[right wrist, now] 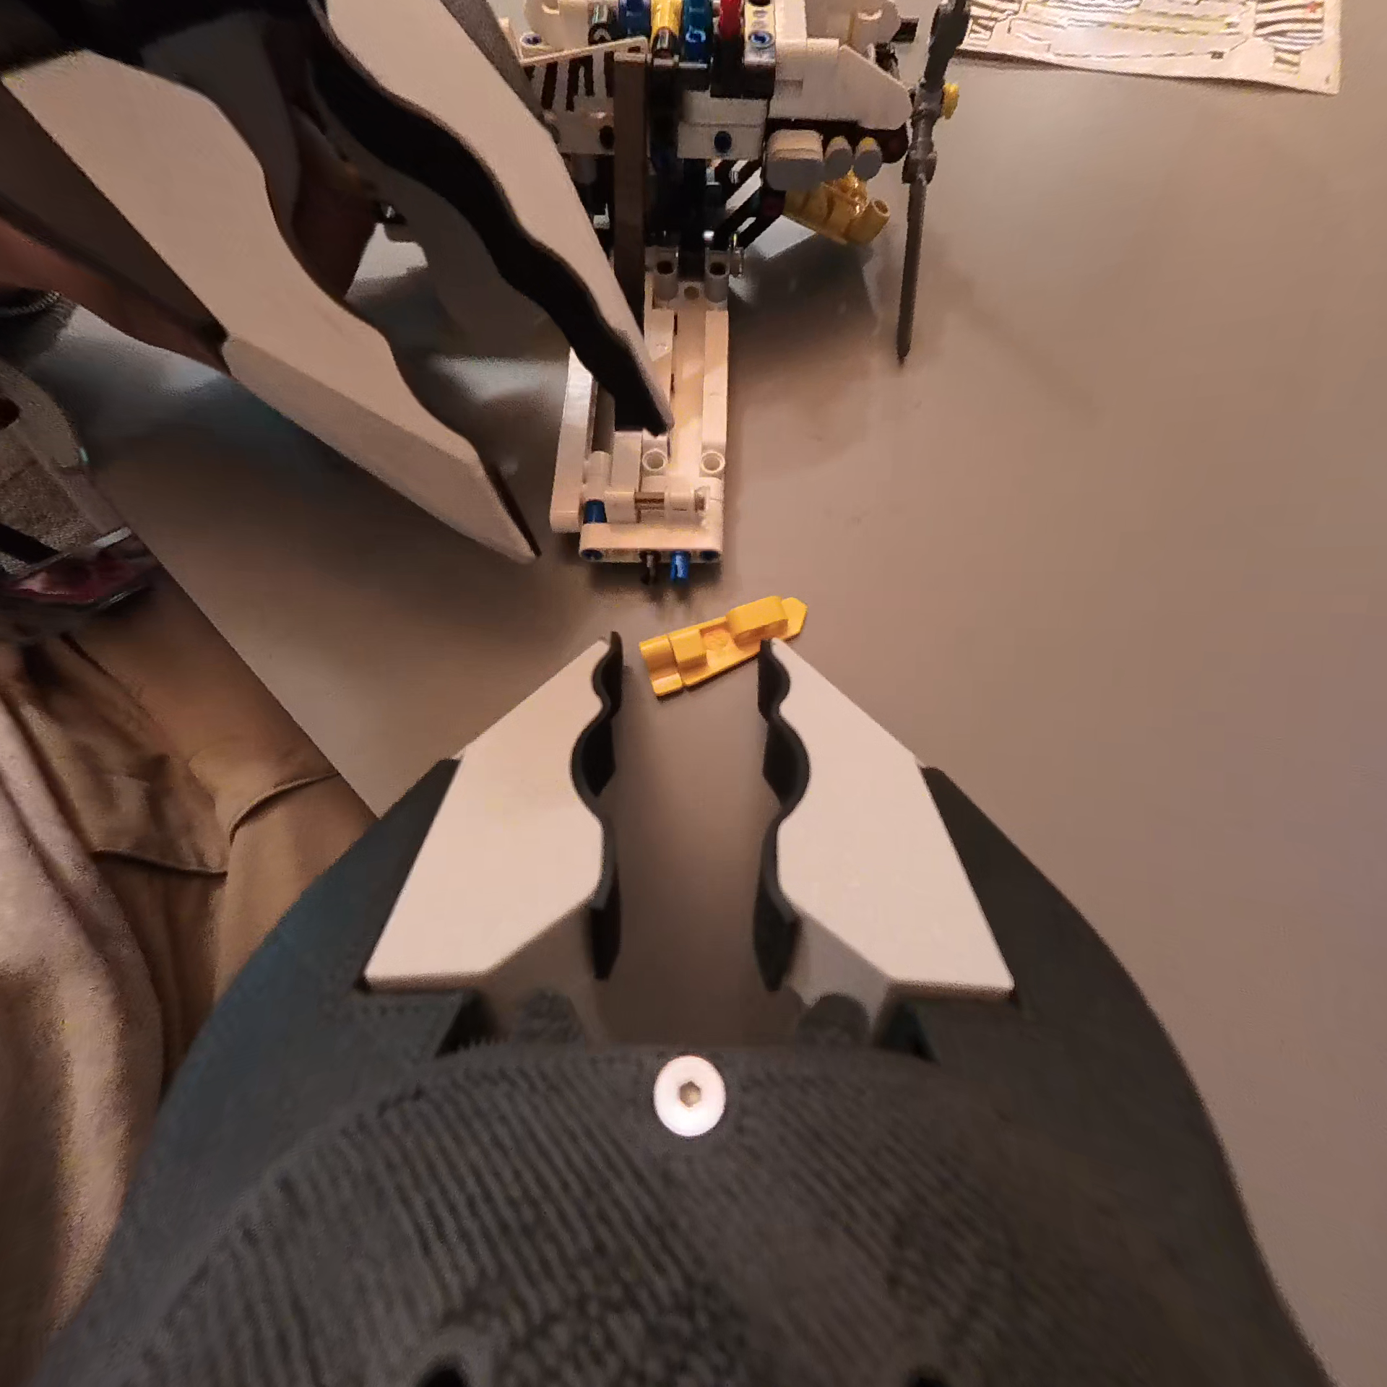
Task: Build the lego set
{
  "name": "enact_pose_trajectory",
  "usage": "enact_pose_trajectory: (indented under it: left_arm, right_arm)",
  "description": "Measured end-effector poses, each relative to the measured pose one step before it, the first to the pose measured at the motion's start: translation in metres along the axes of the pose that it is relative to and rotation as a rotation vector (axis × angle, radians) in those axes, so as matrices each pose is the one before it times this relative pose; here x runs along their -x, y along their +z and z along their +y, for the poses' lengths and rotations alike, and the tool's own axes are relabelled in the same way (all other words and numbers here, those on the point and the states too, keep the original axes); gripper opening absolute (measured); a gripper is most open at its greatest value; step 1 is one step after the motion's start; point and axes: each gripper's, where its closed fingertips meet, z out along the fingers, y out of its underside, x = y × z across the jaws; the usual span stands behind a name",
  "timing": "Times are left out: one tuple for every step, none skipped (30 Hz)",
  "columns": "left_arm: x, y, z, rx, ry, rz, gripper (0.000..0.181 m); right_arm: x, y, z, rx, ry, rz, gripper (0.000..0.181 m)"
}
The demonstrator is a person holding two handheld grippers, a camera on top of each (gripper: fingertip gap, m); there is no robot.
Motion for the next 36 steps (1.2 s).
enact_pose_trajectory:
  left_arm:
    - [0.00258, 0.00083, 0.00335, 0.0296, 0.0352, -0.0281, 0.043]
    - [0.00351, 0.00196, 0.00419, 0.0344, 0.0299, -0.0313, 0.043]
    - [0.00198, 0.00287, 0.00480, 0.0358, 0.0274, -0.0192, 0.044]
    - [0.00105, 0.00313, 0.00481, 0.0334, 0.0191, -0.0121, 0.044]
    - [0.00105, 0.00250, 0.00253, 0.0180, 0.0091, -0.0113, 0.043]
    - [0.00023, 0.00053, -0.00087, -0.0047, -0.0009, -0.0044, 0.042]
    - [-0.00010, 0.00006, 0.00000, 0.0024, -0.0147, 0.0022, 0.042]
    - [-0.00060, -0.00054, 0.00004, 0.0008, -0.0073, 0.0060, 0.042]
    - [-0.00075, -0.00083, 0.00048, 0.0052, 0.0017, 0.0075, 0.042]
    - [-0.00077, -0.00100, 0.00028, 0.0039, 0.0026, 0.0040, 0.041]
    - [-0.00051, -0.00156, -0.00052, 0.0003, 0.0053, -0.0008, 0.040]
    - [-0.00144, -0.00223, -0.00158, -0.0061, 0.0059, 0.0019, 0.038]
    - [-0.00227, -0.00318, -0.00204, -0.0079, 0.0046, 0.0045, 0.038]
    - [-0.00295, -0.00430, -0.00298, -0.0127, 0.0019, 0.0062, 0.038]
    - [-0.00276, -0.00529, -0.00420, -0.0191, 0.0039, 0.0040, 0.038]
    - [-0.00212, -0.00509, -0.00432, -0.0204, 0.0048, 0.0017, 0.038]
    - [-0.00119, -0.00366, -0.00285, -0.0133, 0.0019, 0.0024, 0.038]
    - [0.00016, -0.00133, -0.00106, -0.0047, -0.0010, 0.0016, 0.038]
    - [0.00078, 0.00122, 0.00234, 0.0113, -0.0025, 0.0035, 0.038]
    - [0.00201, 0.00283, 0.00547, 0.0282, -0.0002, -0.0015, 0.038]
    - [0.00386, 0.00302, 0.00570, 0.0258, 0.0039, -0.0138, 0.039]
    - [0.00451, 0.00169, 0.00275, 0.0047, 0.0004, -0.0191, 0.039]
    - [0.00144, -0.00012, -0.00053, -0.0143, -0.0074, 0.0009, 0.038]
    - [-0.00140, -0.00134, -0.00146, -0.0171, -0.0178, 0.0217, 0.038]
    - [-0.00170, -0.00165, -0.00102, -0.0091, -0.0207, 0.0218, 0.038]
    - [-0.00030, -0.00126, 0.00077, 0.0037, -0.0143, 0.0101, 0.038]
    - [0.00092, -0.00078, 0.00256, 0.0168, -0.0043, -0.0016, 0.039]
    - [0.00168, -0.00017, 0.00309, 0.0195, 0.0073, -0.0134, 0.039]
    - [0.00089, 0.00015, 0.00210, 0.0134, 0.0131, -0.0131, 0.039]
    - [-0.00154, 0.00046, 0.00072, 0.0062, 0.0108, 0.0002, 0.039]
    - [-0.00292, 0.00085, 0.00020, 0.0029, 0.0055, 0.0091, 0.039]
    - [-0.00224, 0.00121, 0.00027, 0.0032, 0.0002, 0.0067, 0.038]
    - [-0.00031, 0.00132, 0.00053, 0.0025, -0.0018, -0.0025, 0.038]
    - [0.00116, 0.00127, 0.00075, 0.0030, -0.0004, -0.0097, 0.038]
    - [0.00116, 0.00124, 0.00065, 0.0012, 0.0009, -0.0088, 0.037]
    - [-0.00004, 0.00122, -0.00020, -0.0032, 0.0003, -0.0015, 0.037]
  right_arm:
    - [-0.00020, 0.00006, -0.00005, 0.0003, 0.0018, 0.0005, 0.035]
    - [0.00001, 0.00010, -0.00014, -0.0004, 0.0050, 0.0005, 0.034]
    - [0.00057, 0.00031, -0.00022, 0.0006, 0.0062, -0.0023, 0.033]
    - [0.00240, 0.00042, -0.00036, 0.0009, 0.0093, -0.0098, 0.032]
    - [0.00391, 0.00056, -0.00032, 0.0017, 0.0088, -0.0153, 0.030]
    - [0.00296, 0.00070, -0.00024, 0.0011, 0.0065, -0.0066, 0.029]
    - [0.00134, 0.00047, 0.00005, 0.0000, 0.0040, 0.0059, 0.028]
    - [0.00101, 0.00009, 0.00020, -0.0006, 0.0031, 0.0092, 0.027]
    - [0.00139, -0.00011, 0.00047, -0.0011, 0.0040, 0.0079, 0.026]
    - [0.00143, -0.00049, 0.00053, -0.0019, 0.0089, 0.0082, 0.024]
    - [0.00150, -0.00042, 0.00024, -0.0039, 0.0130, 0.0067, 0.023]
    - [0.00196, -0.00037, 0.00010, -0.0048, 0.0132, 0.0019, 0.022]
    - [0.00250, -0.00011, 0.00024, -0.0020, 0.0130, -0.0027, 0.020]
    - [0.00218, -0.00043, 0.00056, 0.0012, 0.0143, -0.0035, 0.020]
    - [0.00212, -0.00045, 0.00086, 0.0040, 0.0142, -0.0059, 0.021]
    - [0.00265, -0.00049, 0.00090, 0.0046, 0.0122, -0.0123, 0.022]
    - [0.00270, -0.00069, 0.00072, 0.0023, 0.0119, -0.0164, 0.022]
    - [0.00221, -0.00070, 0.00070, 0.0014, 0.0149, -0.0166, 0.023]
    - [0.00144, -0.00065, 0.00050, 0.0018, 0.0168, -0.0142, 0.023]
    - [0.00102, -0.00052, 0.00050, 0.0024, 0.0157, -0.0124, 0.022]
    - [0.00087, -0.00029, 0.00047, 0.0032, 0.0136, -0.0126, 0.022]
    - [0.00184, -0.00025, 0.00072, 0.0052, 0.0113, -0.0174, 0.021]
    - [0.00290, -0.00028, 0.00116, 0.0078, 0.0063, -0.0234, 0.021]
    - [0.00147, -0.00081, 0.00105, 0.0071, -0.0024, -0.0147, 0.022]
    - [-0.00178, -0.00145, 0.00015, 0.0019, -0.0119, 0.0053, 0.024]
    - [-0.00431, -0.00176, -0.00094, -0.0060, -0.0193, 0.0203, 0.027]
    - [-0.00514, -0.00183, -0.00179, -0.0104, -0.0226, 0.0224, 0.030]
    - [-0.00477, -0.00132, -0.00208, -0.0096, -0.0233, 0.0171, 0.032]
    - [-0.00383, -0.00071, -0.00201, -0.0060, -0.0236, 0.0086, 0.032]
    - [-0.00306, -0.00039, -0.00192, -0.0034, -0.0227, 0.0016, 0.032]
    - [-0.00261, -0.00015, -0.00212, 0.0000, -0.0251, -0.0018, 0.032]
    - [-0.00271, -0.00010, -0.00197, 0.0014, -0.0283, -0.0021, 0.032]
    - [-0.00379, -0.00006, -0.00223, -0.0001, -0.0294, 0.0009, 0.031]
    - [-0.00348, -0.00006, -0.00235, -0.0034, -0.0334, -0.0042, 0.030]
    - [-0.00218, 0.00025, -0.00179, -0.0022, -0.0300, -0.0139, 0.029]
    - [-0.00190, 0.00084, -0.00087, 0.0041, -0.0206, -0.0185, 0.028]
